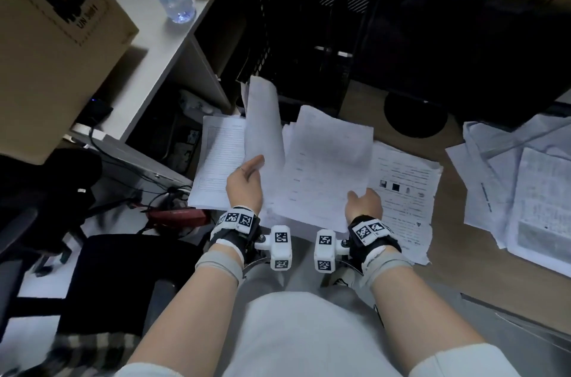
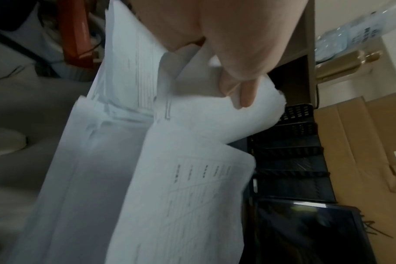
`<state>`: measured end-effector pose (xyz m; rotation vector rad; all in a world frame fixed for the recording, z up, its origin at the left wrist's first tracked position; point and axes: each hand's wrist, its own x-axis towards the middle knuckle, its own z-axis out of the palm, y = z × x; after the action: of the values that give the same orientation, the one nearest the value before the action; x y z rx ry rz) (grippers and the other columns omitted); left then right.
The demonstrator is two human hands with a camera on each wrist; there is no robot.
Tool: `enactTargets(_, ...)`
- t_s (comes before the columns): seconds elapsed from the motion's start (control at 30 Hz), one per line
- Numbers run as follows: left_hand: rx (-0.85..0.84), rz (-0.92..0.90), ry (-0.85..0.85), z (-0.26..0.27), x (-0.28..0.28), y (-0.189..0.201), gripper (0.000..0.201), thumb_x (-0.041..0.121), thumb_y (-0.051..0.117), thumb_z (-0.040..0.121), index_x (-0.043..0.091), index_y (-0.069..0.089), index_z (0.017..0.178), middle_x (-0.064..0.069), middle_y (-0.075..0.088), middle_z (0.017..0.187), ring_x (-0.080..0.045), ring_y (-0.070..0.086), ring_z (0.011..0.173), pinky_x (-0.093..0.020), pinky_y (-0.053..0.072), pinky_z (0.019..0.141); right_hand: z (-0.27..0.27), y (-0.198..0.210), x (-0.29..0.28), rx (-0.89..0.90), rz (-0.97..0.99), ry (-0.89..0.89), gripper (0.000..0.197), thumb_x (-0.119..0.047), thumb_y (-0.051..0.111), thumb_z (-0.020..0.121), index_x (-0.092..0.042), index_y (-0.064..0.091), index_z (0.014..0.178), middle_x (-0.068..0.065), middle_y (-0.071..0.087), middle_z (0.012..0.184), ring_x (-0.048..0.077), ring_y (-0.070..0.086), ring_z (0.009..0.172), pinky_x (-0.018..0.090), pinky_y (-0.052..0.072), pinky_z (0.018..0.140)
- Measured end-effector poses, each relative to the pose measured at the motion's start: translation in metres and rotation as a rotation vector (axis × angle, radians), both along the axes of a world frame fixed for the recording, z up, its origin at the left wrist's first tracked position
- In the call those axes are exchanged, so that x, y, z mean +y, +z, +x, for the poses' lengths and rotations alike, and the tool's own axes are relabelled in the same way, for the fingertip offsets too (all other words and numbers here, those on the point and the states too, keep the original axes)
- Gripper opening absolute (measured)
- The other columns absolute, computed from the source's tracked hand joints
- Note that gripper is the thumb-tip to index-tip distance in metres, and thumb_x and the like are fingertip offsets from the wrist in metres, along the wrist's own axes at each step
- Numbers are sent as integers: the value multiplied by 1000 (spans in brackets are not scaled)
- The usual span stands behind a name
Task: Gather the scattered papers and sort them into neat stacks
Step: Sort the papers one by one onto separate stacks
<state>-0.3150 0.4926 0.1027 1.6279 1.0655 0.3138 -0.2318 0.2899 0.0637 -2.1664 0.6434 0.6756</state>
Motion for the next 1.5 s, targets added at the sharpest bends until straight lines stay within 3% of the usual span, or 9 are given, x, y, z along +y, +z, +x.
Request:
enactTargets(0.2,-51,251,134,-28,61,13,43,-10,47,94,16,74,115,6,72,110,-3,64,107,1,39,93,-22,-8,67,50,140,201,47,-25,50,99,-7,47,142,13,51,144,35,52,127,37,42,103)
enactTargets(0.33,-22,315,120,-34,105,11,43,-12,46,93,10,74,115,6,70,113,24,54,101,7,30,91,-25,-13,122,97,160,247,52,-24,50,100,-5,40,148,13,44,150,34,45,135,37,37,108)
enactTargets(0.47,-3,253,102,-37,148,-1,43,-10,49,94,16,76,114,8,73,108,-2,67,107,-9,45,99,-29,-21,178,109,153,235,50,-20,49,101,-3,39,146,15,44,150,35,44,134,37,36,107)
enactTargets(0.6,26,210,-8,-35,183,-6,39,-8,50,96,14,74,117,11,71,111,-2,65,110,-11,44,103,-32,-31,224,149,140,222,53,-16,44,102,-6,30,152,14,40,153,35,45,133,33,39,101)
enactTargets(0.8,18,162,-148,-36,203,-9,43,-14,44,96,7,70,123,17,65,113,29,53,102,3,36,96,-33,-45,267,214,166,160,62,-18,48,99,-3,21,153,20,46,145,38,53,124,37,45,94)
enactTargets(1.0,36,109,-220,-26,202,-24,44,-8,42,99,13,69,127,15,66,116,-1,57,121,-23,39,114,-22,-34,267,112,138,172,77,-27,57,90,-7,18,153,16,38,151,35,45,132,44,43,104)
enactTargets(1.17,13,51,-264,-9,182,-29,50,-7,44,96,29,73,116,15,72,115,-23,65,119,-45,46,110,-3,-11,247,19,342,244,53,-32,61,89,-18,50,139,2,54,139,23,53,125,37,42,106)
enactTargets(1.3,-111,-66,-378,12,148,-19,56,-9,45,92,36,67,117,13,70,122,-4,62,118,-44,43,113,5,18,232,46,626,234,49,-38,62,93,-23,50,138,1,61,129,15,60,114,43,51,99)
enactTargets(1.5,-109,-289,-471,29,88,-5,77,28,51,94,39,11,159,-3,69,129,-18,64,121,-34,47,106,11,49,172,111,740,167,47,-46,58,95,-30,42,136,-6,64,116,16,68,97,34,58,74)
